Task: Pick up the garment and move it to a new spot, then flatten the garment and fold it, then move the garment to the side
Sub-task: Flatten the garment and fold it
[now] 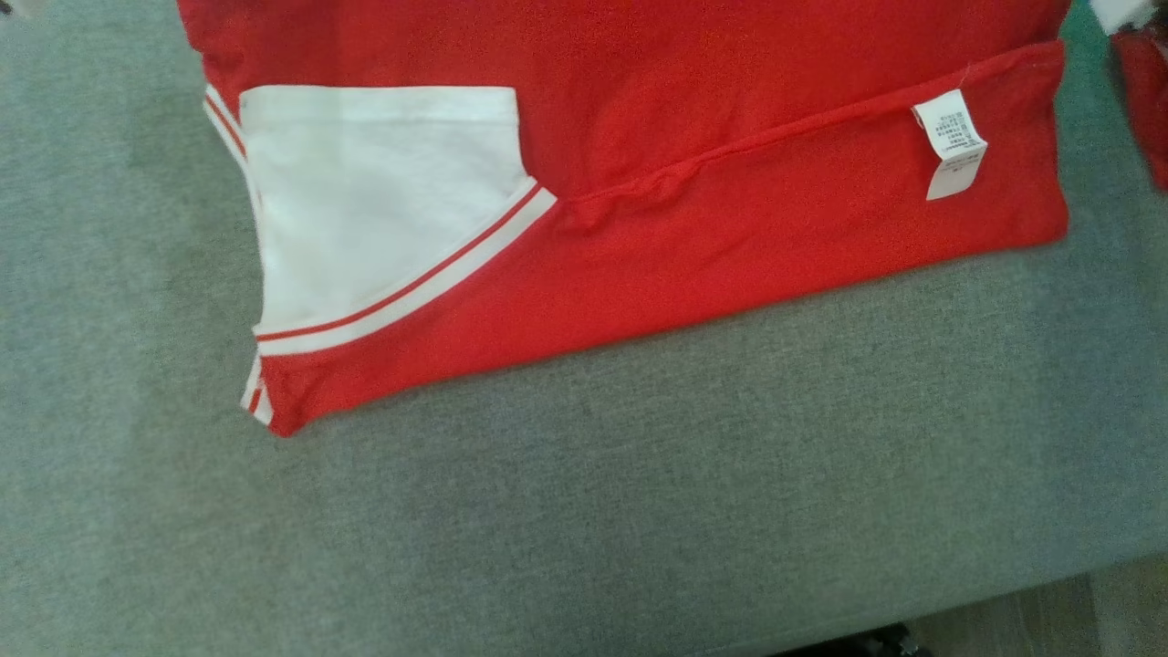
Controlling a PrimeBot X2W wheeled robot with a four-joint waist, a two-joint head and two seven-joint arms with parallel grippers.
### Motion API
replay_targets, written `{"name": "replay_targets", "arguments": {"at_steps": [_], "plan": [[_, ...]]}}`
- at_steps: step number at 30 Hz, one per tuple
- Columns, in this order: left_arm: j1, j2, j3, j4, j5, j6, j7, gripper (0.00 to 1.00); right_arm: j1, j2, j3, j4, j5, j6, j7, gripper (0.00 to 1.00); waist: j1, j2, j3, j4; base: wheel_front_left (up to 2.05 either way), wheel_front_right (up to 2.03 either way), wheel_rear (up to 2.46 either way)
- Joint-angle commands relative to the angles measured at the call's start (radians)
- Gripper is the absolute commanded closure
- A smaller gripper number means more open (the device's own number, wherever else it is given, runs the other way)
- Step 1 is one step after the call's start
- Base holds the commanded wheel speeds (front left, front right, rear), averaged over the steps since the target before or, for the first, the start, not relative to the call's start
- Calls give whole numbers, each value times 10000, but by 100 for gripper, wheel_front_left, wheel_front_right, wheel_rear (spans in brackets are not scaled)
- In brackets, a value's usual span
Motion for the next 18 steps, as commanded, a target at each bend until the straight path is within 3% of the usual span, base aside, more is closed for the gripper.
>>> {"name": "replay_targets", "arguments": {"at_steps": [1,12,18], "plan": [[-371,586,392,-269,-118,17,-213,100,370,-389,-120,-276,114,75,-164,100,-1,0,-176,113,0,0,0],[1668,2029,-403,-1797,-787,41,-1629,100,2159,-928,-199,-604,151,75,-499,100,-1,0,-881,402,0,0,0],[3297,2735,-880,-2960,-554,711,-2209,100,3162,-918,-422,-557,-149,75,-807,100,-1,0,-1133,559,0,0,0]]}}
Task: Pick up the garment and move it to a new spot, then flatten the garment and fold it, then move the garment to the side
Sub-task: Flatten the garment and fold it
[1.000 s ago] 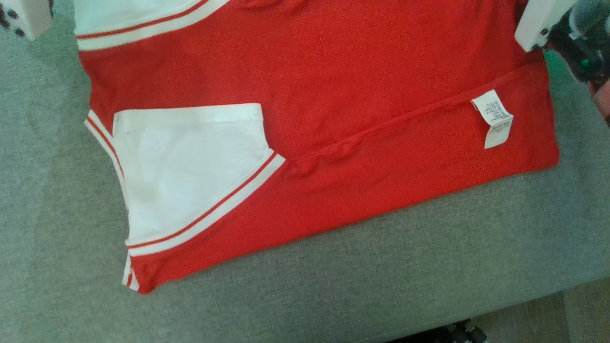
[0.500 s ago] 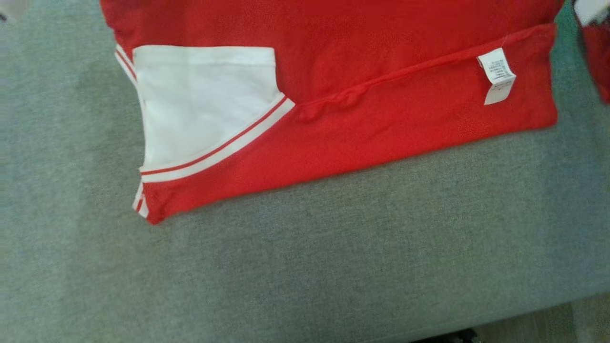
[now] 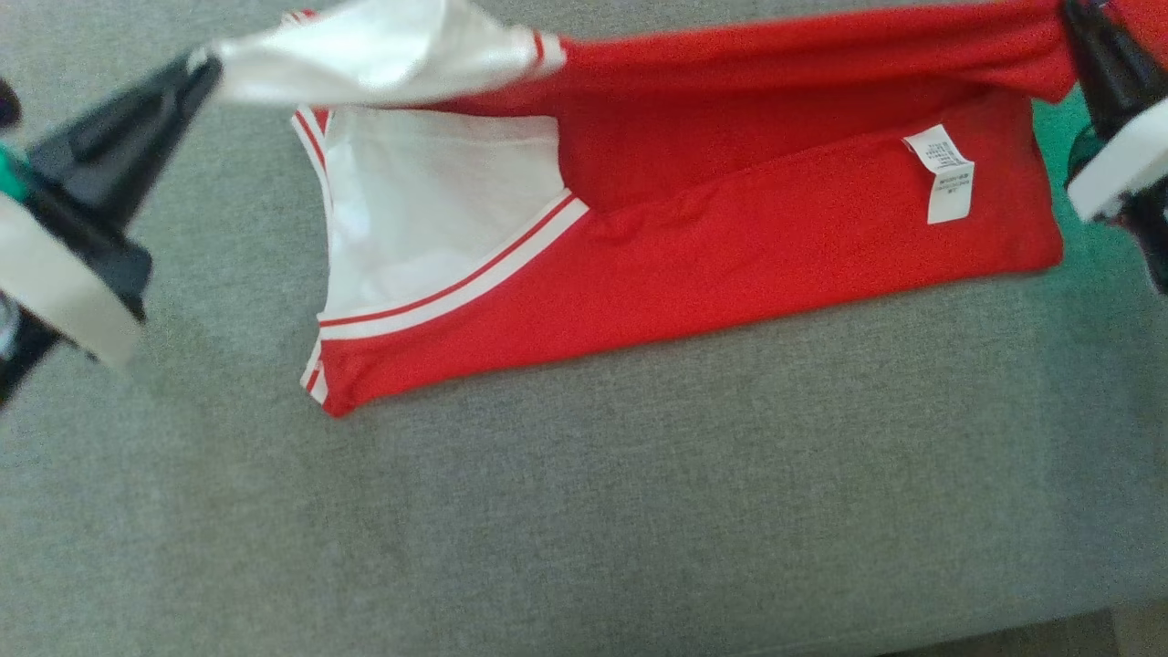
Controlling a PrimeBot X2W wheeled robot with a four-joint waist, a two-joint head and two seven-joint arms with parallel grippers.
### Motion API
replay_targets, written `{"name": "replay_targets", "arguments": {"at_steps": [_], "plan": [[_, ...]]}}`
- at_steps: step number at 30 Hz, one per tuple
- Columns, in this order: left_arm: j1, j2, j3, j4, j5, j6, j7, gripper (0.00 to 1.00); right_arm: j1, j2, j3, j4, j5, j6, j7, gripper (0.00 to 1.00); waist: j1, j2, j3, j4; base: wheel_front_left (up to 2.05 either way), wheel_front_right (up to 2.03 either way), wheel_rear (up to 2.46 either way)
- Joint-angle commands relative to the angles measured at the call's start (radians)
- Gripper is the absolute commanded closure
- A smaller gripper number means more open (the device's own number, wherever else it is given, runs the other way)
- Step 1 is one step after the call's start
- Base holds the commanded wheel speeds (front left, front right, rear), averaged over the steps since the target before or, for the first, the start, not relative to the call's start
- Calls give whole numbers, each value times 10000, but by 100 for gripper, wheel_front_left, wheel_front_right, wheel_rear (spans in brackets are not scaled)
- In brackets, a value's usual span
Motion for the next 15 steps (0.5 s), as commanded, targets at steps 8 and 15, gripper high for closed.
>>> {"name": "replay_targets", "arguments": {"at_steps": [8,15], "plan": [[1623,657,258,-1267,275,910,-413,100,1510,-254,-509,-201,-471,75,-582,100,2,-1,-215,189,0,0,0],[2937,95,192,-1197,136,1501,-1005,62,2413,79,-1084,-107,-845,75,-857,0,2,-1,-323,202,0,0,0]]}}
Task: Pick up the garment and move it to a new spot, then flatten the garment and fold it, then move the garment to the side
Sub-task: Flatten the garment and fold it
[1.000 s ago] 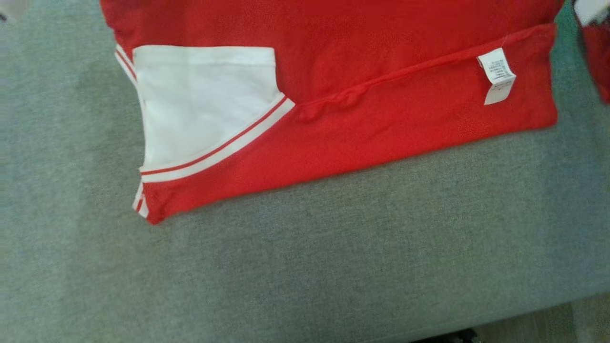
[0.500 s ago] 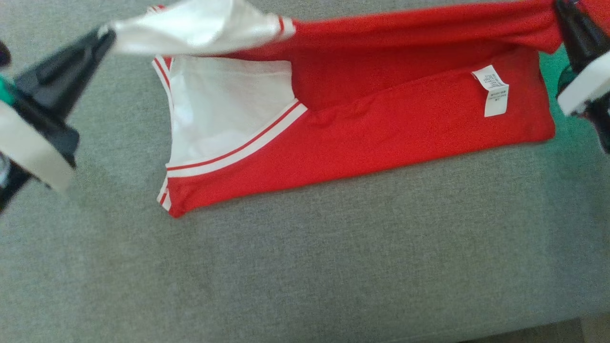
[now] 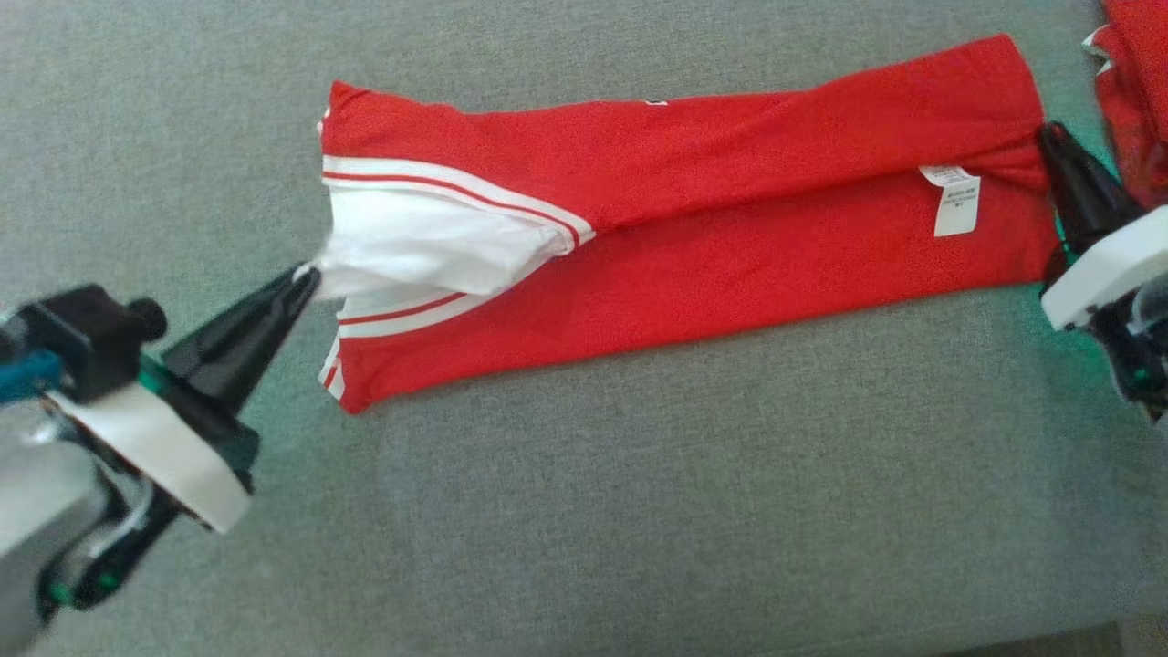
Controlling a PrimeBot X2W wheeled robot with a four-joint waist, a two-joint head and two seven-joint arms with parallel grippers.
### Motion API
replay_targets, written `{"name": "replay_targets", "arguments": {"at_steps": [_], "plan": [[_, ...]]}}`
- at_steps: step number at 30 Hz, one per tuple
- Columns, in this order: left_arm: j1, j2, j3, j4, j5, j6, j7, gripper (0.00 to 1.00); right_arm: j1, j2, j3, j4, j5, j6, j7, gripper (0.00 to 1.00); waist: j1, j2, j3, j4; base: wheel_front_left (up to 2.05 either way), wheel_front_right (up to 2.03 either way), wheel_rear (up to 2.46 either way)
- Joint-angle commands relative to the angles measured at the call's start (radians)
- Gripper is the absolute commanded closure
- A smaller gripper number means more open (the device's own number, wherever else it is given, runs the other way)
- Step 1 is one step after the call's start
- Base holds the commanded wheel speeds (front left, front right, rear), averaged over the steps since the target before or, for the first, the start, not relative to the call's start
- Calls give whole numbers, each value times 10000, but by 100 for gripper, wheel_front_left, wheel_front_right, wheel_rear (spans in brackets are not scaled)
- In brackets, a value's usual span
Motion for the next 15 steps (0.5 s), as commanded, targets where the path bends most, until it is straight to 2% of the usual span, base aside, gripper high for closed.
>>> {"name": "replay_targets", "arguments": {"at_steps": [1,3,6,8,10,11,12,15], "plan": [[115,154,502,31,-135,265,-367,0,364,-97,-295,85,-232,75,-334,0,1,-1,-21,1,0,0,0],[383,-197,603,270,-126,662,-696,0,549,124,-636,211,-451,75,-614,0,1,-1,-74,21,0,0,0],[934,-936,1061,659,10,1611,-1011,0,1032,455,-1431,153,-798,75,-944,0,1,-1,-173,73,0,0,0],[1446,-1707,2001,755,281,2339,-1058,0,1511,688,-2182,-61,-1125,75,-1003,0,1,-1,-240,149,0,0,0],[2260,-2560,3287,751,1028,2911,-1064,0,2084,987,-3215,-619,-1703,75,-1012,0,1,-1,-316,216,0,0,0],[2753,-2976,3881,745,1492,3111,-1066,0,2423,1197,-3782,-938,-2012,75,-1013,0,1,-1,-374,249,0,0,0],[2753,-2976,3881,745,1492,3111,-1066,0,2423,1197,-3782,-938,-2012,75,-1013,0,1,-1,-374,249,0,0,0],[4213,-4195,5534,683,2958,3389,-1068,0,3399,1935,-5150,-1871,-2898,75,-1016,0,1,-1,-537,352,0,0,0]]}}
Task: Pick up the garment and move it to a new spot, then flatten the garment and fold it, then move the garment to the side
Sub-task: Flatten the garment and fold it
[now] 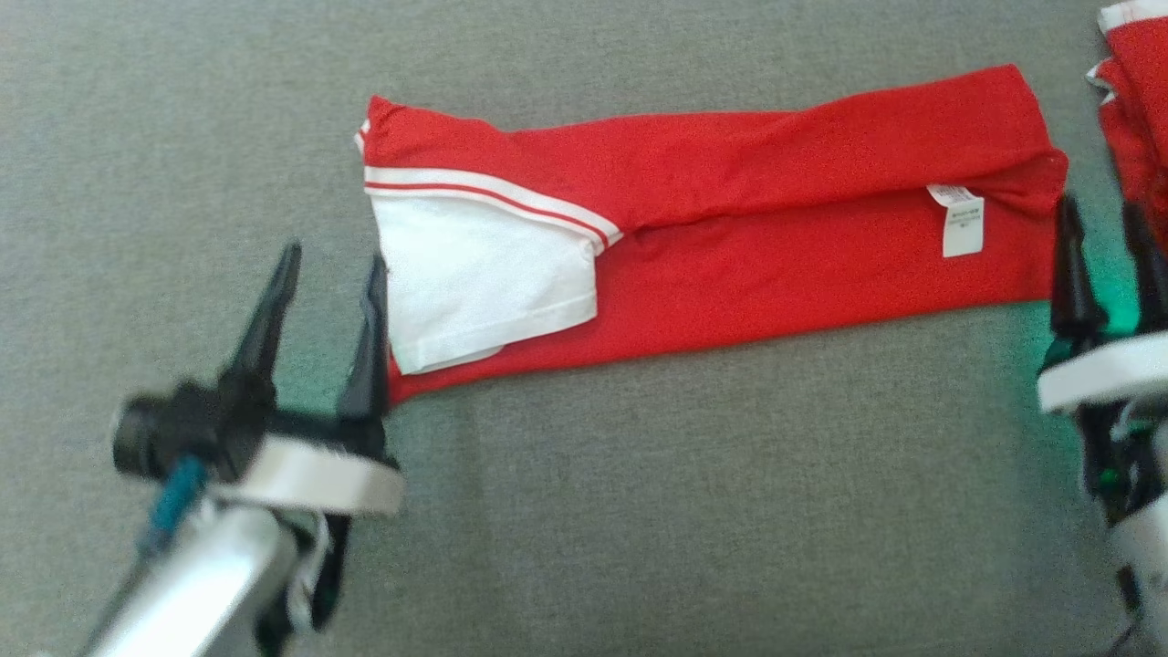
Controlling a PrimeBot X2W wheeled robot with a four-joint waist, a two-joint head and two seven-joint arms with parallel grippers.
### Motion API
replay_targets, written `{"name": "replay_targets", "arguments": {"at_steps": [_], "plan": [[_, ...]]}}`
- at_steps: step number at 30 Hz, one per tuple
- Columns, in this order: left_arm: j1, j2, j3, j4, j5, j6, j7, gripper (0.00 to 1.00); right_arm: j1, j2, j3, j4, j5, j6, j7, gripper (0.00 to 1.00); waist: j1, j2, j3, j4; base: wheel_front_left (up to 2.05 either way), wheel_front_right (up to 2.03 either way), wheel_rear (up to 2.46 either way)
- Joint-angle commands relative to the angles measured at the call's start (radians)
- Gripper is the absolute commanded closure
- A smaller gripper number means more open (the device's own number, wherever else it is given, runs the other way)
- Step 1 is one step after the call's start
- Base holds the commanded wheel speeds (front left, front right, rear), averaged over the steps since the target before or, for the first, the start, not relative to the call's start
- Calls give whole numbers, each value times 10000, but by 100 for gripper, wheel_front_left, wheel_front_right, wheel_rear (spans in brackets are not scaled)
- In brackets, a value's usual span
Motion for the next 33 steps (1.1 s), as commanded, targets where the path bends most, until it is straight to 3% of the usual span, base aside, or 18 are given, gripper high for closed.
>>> {"name": "replay_targets", "arguments": {"at_steps": [1,5,9,18,19,20,21,22,28,33], "plan": [[125,103,659,-270,324,21,-88,0,270,-12,-21,-341,-185,75,-105,0,1,-1,-86,83,0,0,0],[1452,-1423,2141,-496,2056,-325,-89,0,607,493,-788,-549,-830,75,-107,0,1,-1,-256,370,0,0,0],[2269,-2652,3147,-669,3272,-963,-90,0,232,712,-1575,-39,-1190,75,82,0,1,-1,-354,693,0,0,0],[2889,-4238,4466,-458,4676,-2634,-91,0,-620,931,-2209,1739,-1491,75,1435,0,1,-1,-248,1134,0,0,0],[2926,-4345,4596,-418,4775,-2780,-91,0,-644,967,-2157,1861,-1484,75,1591,4,1,-1,-247,1152,0,0,0],[2964,-4442,4735,-384,4860,-2905,-91,0,-657,1034,-2129,1943,-1398,75,1744,26,1,-1,-245,1156,0,0,0],[2997,-4528,4872,-361,4941,-3021,-91,0,-668,1082,-2118,1965,-1309,75,1822,67,1,-1,-240,1151,0,0,0],[3027,-4605,5000,-339,5019,-3131,-91,0,-667,1097,-2079,1942,-1265,75,1839,100,1,-1,-233,1135,0,0,0],[3159,-4931,5616,-205,5343,-3720,-91,0,-587,989,-1728,1600,-890,75,1725,100,1,-1,-265,827,0,0,0],[3162,-5074,5936,-190,5592,-4064,-91,0,-617,403,-1620,1099,-714,75,1654,100,1,-1,-245,500,0,0,0]]}}
